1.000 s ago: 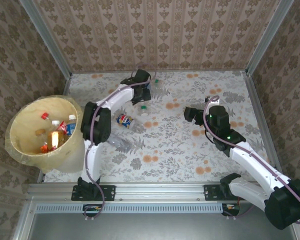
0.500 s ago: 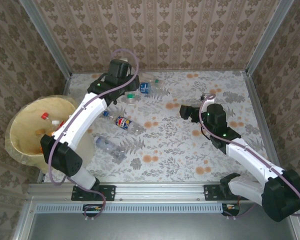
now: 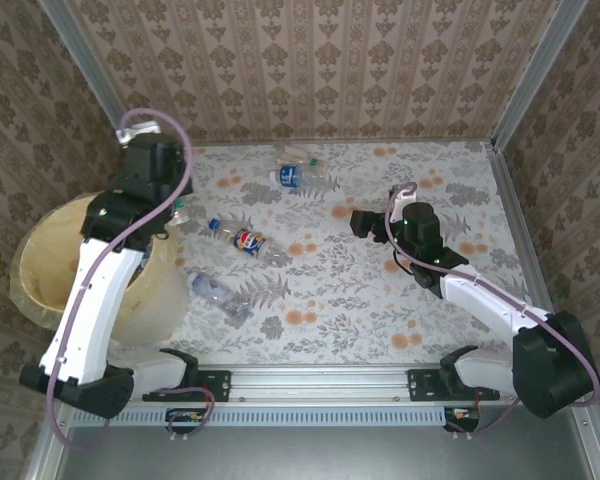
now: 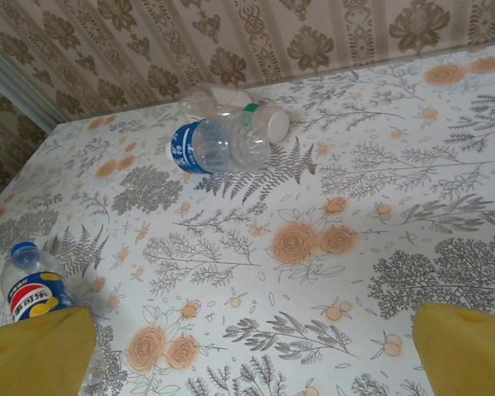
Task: Put the plastic bottles in the bin
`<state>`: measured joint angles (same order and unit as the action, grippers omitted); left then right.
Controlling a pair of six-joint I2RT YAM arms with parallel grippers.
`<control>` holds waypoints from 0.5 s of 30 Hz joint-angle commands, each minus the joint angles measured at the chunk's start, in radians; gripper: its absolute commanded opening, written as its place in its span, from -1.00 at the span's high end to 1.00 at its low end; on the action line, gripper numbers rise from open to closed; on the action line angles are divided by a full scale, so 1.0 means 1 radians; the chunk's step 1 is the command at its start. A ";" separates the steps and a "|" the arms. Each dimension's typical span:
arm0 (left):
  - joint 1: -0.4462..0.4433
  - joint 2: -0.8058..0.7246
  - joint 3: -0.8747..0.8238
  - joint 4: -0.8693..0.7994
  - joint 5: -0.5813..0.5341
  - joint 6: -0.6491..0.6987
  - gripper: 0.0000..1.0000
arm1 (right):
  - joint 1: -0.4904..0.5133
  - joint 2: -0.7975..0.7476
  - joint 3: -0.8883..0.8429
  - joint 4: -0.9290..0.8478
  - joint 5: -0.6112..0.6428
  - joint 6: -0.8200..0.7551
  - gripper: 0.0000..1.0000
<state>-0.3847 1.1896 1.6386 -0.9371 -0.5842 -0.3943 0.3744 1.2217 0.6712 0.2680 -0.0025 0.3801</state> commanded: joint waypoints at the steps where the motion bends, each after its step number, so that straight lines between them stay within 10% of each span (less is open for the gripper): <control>1: 0.069 -0.050 0.018 -0.112 -0.094 0.029 -0.03 | 0.008 0.022 0.055 0.052 -0.027 -0.023 -1.00; 15: 0.504 -0.096 0.018 -0.269 -0.009 0.114 -0.05 | 0.030 0.104 0.131 0.046 -0.057 -0.035 -1.00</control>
<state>0.0597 1.1019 1.6463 -1.1278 -0.6346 -0.3084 0.3977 1.3071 0.7528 0.2962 -0.0349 0.3649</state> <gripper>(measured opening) 0.527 0.999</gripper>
